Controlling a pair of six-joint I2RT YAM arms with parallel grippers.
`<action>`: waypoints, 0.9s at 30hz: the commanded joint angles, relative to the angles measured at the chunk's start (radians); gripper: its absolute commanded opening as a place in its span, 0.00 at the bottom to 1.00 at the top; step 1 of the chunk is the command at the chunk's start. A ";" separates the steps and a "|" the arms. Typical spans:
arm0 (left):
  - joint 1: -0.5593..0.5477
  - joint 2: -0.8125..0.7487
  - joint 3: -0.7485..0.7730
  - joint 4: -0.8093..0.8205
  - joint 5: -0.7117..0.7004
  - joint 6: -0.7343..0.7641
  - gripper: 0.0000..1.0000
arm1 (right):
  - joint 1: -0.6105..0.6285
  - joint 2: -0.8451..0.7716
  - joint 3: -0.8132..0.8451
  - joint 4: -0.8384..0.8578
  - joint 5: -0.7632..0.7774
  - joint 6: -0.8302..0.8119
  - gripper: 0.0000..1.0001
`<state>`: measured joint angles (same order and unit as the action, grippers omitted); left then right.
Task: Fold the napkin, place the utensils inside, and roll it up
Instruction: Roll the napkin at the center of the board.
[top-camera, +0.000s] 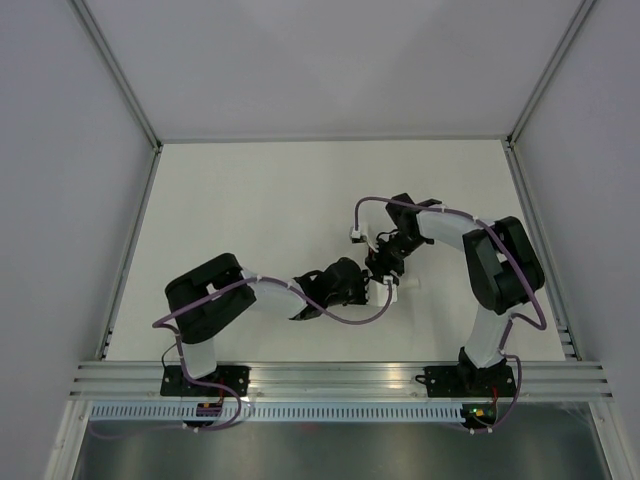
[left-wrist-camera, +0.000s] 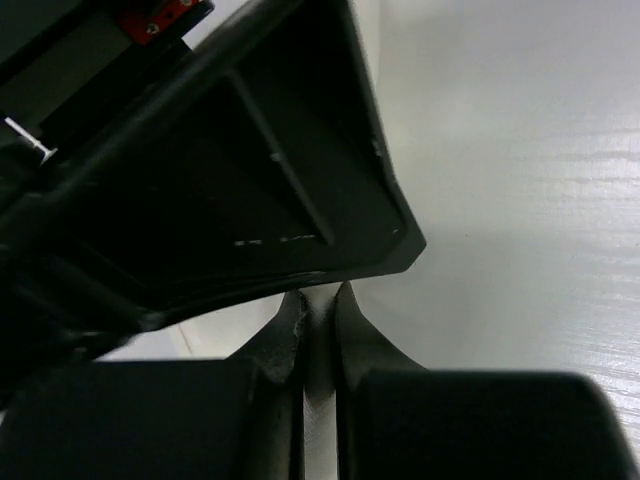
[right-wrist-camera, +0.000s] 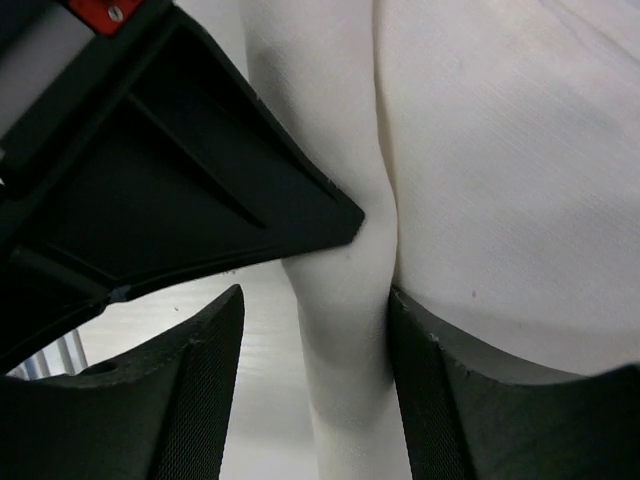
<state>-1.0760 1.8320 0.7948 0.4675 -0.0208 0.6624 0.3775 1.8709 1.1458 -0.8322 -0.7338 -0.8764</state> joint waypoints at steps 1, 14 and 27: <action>0.036 0.006 0.050 -0.243 0.136 -0.133 0.02 | -0.009 -0.052 -0.038 0.073 0.145 -0.004 0.64; 0.120 0.009 0.162 -0.454 0.376 -0.243 0.02 | -0.186 -0.305 -0.136 0.306 0.149 0.186 0.66; 0.221 0.144 0.395 -0.727 0.584 -0.308 0.02 | -0.192 -0.711 -0.379 0.369 0.064 0.111 0.71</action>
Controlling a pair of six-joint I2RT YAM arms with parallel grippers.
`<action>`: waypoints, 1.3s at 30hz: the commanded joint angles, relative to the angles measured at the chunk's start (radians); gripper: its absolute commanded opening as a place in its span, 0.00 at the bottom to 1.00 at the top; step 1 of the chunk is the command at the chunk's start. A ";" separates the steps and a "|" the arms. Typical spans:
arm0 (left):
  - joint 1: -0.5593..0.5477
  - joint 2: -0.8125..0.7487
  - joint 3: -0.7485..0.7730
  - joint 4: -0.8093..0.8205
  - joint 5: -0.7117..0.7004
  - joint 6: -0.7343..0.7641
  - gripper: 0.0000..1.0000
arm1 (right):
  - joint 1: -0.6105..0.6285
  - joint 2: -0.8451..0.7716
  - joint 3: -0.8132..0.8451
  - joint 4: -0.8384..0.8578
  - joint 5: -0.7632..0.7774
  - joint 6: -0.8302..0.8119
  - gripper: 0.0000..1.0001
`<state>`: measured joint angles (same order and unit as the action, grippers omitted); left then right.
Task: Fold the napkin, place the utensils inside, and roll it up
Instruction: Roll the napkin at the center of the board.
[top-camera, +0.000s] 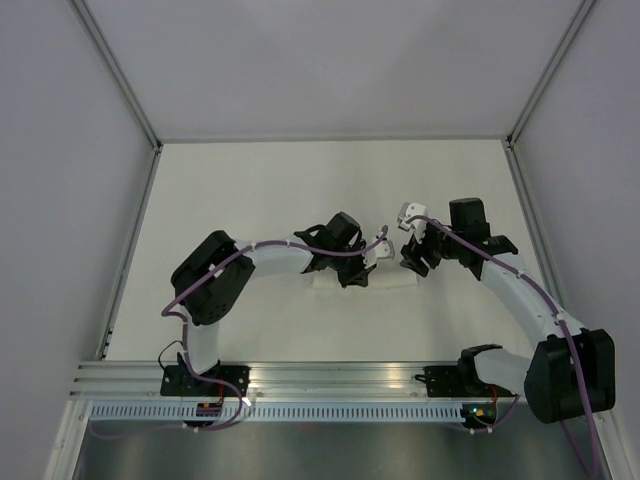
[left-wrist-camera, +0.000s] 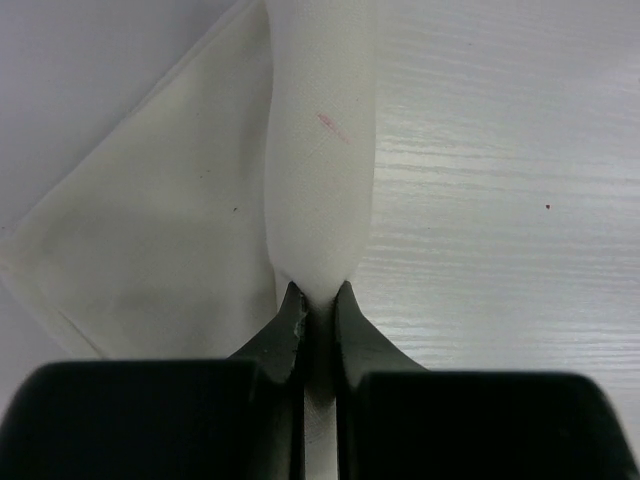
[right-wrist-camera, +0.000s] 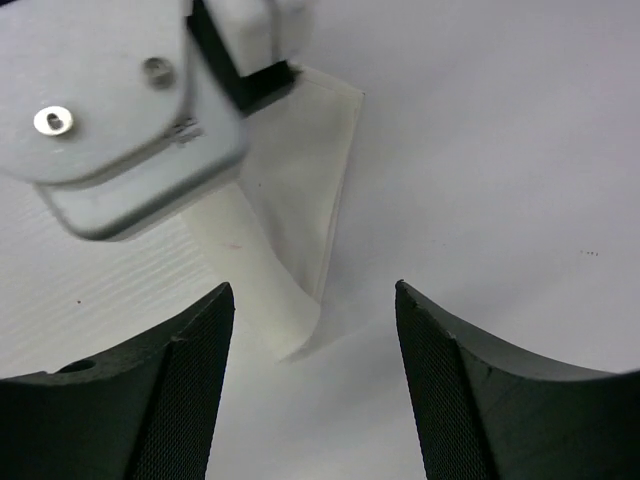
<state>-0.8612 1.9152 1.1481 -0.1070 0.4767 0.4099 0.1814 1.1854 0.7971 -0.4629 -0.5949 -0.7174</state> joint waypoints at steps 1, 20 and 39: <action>0.010 0.073 0.054 -0.163 0.102 -0.066 0.02 | 0.010 -0.033 -0.039 -0.002 -0.085 -0.069 0.71; 0.082 0.334 0.386 -0.543 0.237 -0.143 0.02 | 0.337 -0.001 -0.312 0.361 0.207 -0.114 0.67; 0.106 0.446 0.472 -0.628 0.329 -0.204 0.06 | 0.443 0.088 -0.334 0.491 0.330 -0.090 0.47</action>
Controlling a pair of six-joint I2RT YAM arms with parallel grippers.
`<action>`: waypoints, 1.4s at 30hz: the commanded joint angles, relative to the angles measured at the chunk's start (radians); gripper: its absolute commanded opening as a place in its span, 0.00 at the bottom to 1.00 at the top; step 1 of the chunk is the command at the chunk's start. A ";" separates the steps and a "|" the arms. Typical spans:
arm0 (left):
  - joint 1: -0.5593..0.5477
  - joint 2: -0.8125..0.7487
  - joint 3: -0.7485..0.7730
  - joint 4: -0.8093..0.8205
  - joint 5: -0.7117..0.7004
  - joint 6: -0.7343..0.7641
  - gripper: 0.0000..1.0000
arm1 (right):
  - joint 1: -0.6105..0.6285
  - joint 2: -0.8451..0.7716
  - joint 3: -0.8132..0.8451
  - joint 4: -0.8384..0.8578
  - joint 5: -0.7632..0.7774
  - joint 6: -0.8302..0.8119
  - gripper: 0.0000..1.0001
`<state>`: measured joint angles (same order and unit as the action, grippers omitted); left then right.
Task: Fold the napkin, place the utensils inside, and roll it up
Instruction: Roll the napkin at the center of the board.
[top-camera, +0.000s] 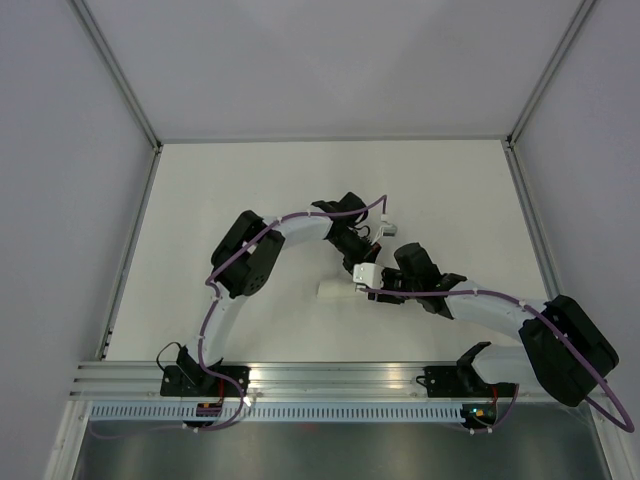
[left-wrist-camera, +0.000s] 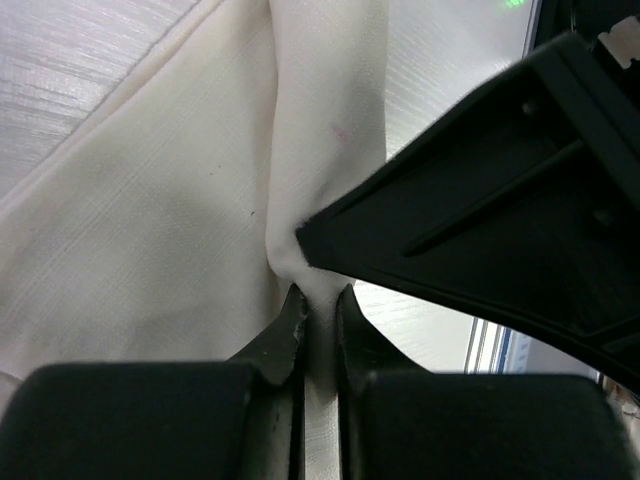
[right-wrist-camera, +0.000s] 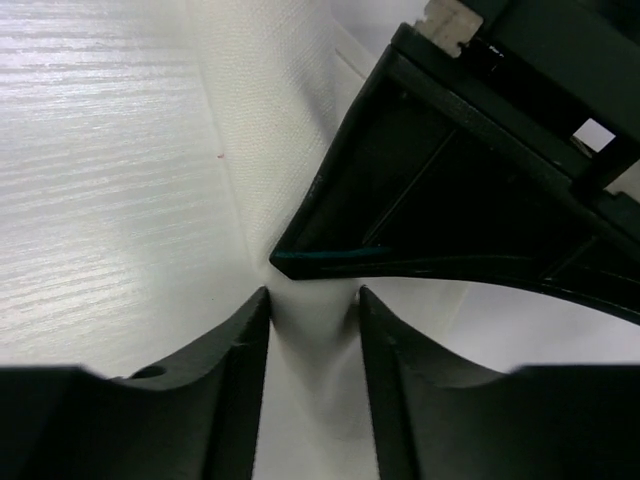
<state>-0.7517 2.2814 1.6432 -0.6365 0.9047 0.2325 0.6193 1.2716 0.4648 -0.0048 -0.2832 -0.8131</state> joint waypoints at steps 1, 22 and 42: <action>-0.002 0.079 -0.025 -0.097 -0.095 -0.027 0.12 | 0.005 0.003 -0.002 0.029 0.018 0.006 0.42; 0.072 -0.330 -0.333 0.472 -0.096 -0.304 0.38 | -0.033 0.083 0.089 -0.287 -0.183 -0.032 0.12; -0.110 -0.821 -1.111 1.445 -0.835 -0.290 0.49 | -0.193 0.609 0.570 -0.779 -0.392 -0.210 0.11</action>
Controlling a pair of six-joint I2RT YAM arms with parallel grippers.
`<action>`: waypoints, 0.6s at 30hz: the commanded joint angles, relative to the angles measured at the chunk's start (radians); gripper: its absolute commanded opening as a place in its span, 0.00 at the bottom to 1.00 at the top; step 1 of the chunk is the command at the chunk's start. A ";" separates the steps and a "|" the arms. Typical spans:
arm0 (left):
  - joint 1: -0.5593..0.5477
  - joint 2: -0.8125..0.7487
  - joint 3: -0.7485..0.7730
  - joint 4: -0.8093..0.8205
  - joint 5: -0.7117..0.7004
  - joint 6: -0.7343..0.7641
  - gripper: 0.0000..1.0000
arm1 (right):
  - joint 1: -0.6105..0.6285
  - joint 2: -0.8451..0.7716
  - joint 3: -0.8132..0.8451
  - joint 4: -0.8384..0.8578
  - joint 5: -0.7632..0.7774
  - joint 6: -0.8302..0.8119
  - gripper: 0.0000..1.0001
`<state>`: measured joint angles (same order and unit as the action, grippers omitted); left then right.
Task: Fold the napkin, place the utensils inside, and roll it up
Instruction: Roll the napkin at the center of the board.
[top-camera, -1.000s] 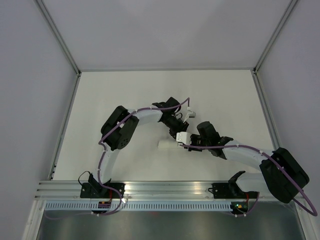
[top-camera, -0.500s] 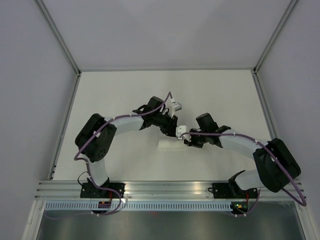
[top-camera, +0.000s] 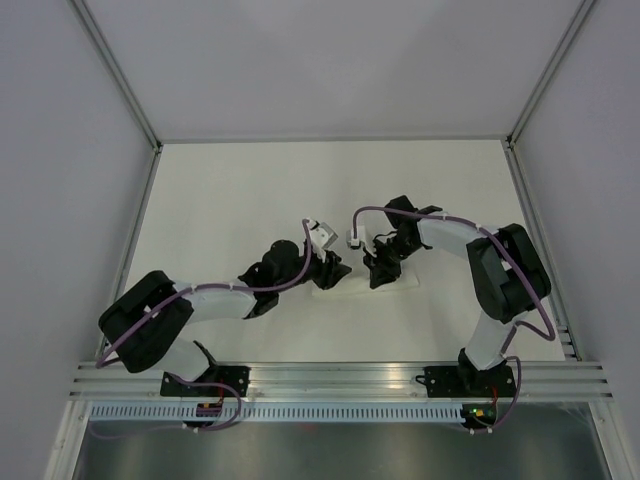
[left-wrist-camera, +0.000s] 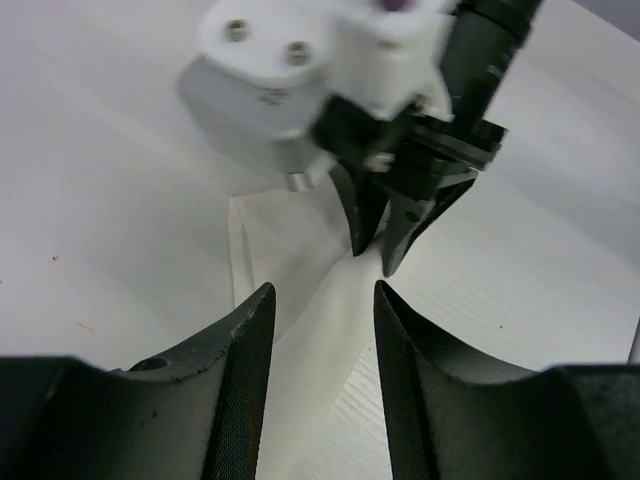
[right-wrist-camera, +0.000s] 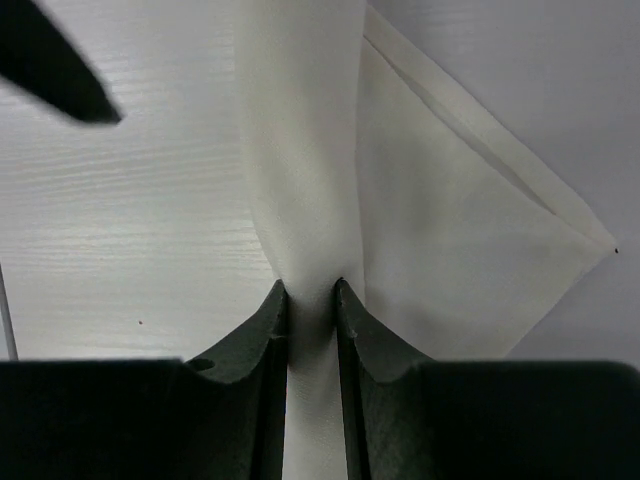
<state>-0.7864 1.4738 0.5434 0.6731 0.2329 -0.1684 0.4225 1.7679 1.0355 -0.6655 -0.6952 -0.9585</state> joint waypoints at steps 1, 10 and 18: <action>-0.100 -0.012 -0.011 0.140 -0.193 0.141 0.49 | 0.002 0.126 0.024 -0.137 0.014 -0.063 0.11; -0.295 0.112 0.078 0.030 -0.365 0.512 0.59 | -0.017 0.212 0.097 -0.172 0.023 -0.052 0.11; -0.335 0.244 0.127 -0.007 -0.414 0.724 0.67 | -0.024 0.237 0.107 -0.177 0.034 -0.051 0.11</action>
<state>-1.1137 1.6814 0.6304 0.6746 -0.1425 0.4038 0.3878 1.9171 1.1889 -0.8406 -0.7681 -0.9649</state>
